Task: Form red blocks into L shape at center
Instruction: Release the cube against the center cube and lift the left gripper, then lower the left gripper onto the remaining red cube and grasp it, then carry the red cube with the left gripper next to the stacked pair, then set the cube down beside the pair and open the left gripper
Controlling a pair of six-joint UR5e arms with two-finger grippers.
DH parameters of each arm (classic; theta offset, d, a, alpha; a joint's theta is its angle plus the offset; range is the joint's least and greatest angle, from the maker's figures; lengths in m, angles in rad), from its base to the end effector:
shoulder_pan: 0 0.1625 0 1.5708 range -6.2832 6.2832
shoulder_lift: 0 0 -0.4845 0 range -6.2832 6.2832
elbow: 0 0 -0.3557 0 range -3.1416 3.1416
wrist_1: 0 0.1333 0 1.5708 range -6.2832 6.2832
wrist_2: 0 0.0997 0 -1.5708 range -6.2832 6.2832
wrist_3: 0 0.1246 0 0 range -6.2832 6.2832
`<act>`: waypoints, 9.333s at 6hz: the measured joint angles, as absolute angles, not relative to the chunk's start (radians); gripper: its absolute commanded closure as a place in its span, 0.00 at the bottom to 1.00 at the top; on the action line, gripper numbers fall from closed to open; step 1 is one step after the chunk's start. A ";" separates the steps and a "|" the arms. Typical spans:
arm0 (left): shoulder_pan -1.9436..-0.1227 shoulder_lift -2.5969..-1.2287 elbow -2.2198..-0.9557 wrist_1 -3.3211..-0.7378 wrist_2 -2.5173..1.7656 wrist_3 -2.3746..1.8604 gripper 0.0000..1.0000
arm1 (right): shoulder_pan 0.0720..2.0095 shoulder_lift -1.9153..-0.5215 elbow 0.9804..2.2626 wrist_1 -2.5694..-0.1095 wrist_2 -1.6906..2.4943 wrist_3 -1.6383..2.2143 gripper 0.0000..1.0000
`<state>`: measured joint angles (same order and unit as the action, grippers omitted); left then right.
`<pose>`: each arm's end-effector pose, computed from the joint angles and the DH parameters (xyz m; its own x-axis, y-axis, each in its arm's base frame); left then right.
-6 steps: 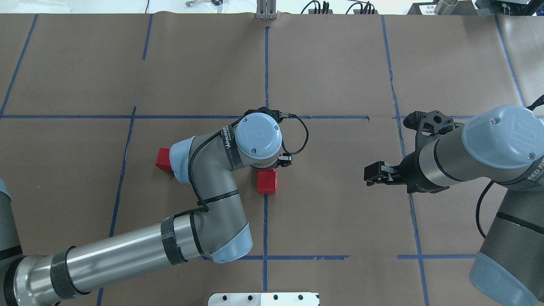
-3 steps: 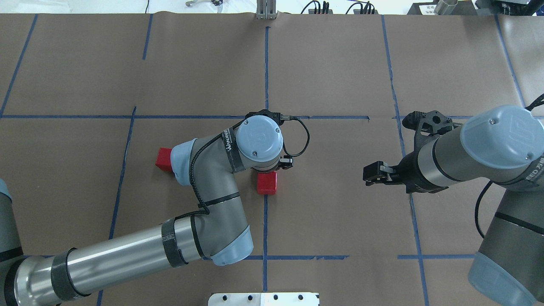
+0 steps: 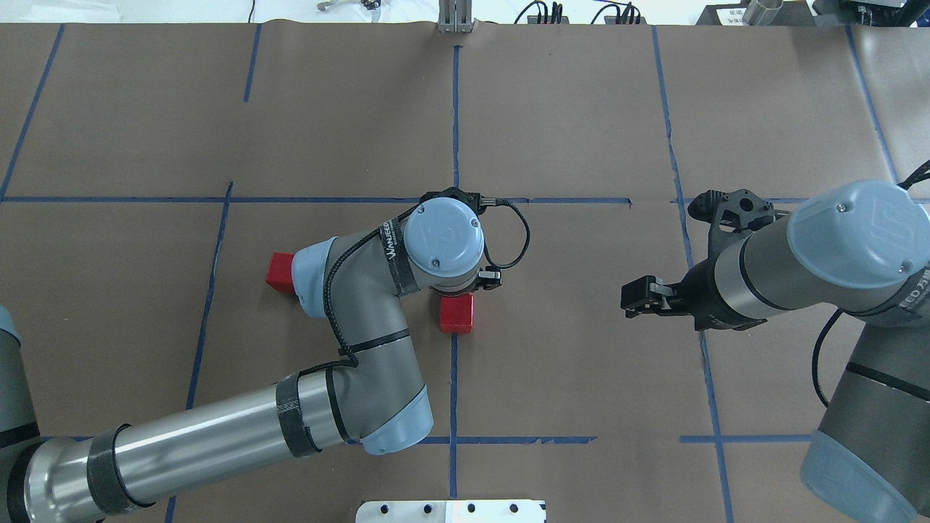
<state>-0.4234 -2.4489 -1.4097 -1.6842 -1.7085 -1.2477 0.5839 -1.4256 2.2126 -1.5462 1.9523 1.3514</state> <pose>0.6810 -0.4343 0.2478 0.6831 0.0371 -0.7294 0.1030 0.9838 0.1466 -0.3473 -0.3337 0.3973 0.6229 0.1694 0.7638 -0.1545 0.9837 -0.0923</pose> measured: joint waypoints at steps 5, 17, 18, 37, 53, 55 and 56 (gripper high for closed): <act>-0.454 -2.426 -1.507 -1.679 -1.710 -1.238 0.01 | 0.594 -1.427 2.215 -1.545 1.957 1.350 0.00; -0.622 -1.948 -1.740 -1.823 -1.836 -1.018 0.01 | 0.622 -1.428 2.223 -1.545 1.979 1.351 0.00; -0.617 -1.951 -1.724 -1.824 -1.855 -1.018 0.04 | 0.622 -1.427 2.225 -1.545 1.979 1.351 0.00; -0.507 -2.395 -1.505 -1.481 -1.825 -2.713 1.00 | 0.624 -1.445 2.264 -1.547 1.985 1.361 0.00; -0.486 -2.461 -1.401 -1.496 -1.850 -2.715 0.99 | 0.624 -1.459 2.265 -1.546 1.994 1.359 0.00; -0.486 -2.462 -1.395 -1.498 -1.850 -2.715 0.99 | 0.624 -1.460 2.264 -1.546 1.994 1.359 0.00; -0.486 -2.463 -1.393 -1.499 -1.850 -2.716 0.99 | 0.624 -1.460 2.264 -1.546 1.994 1.359 0.00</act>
<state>-0.4863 -2.4632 -1.3928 -1.4994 -1.8500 -2.7155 0.6243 -1.4603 2.2642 -1.5463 1.9942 1.3591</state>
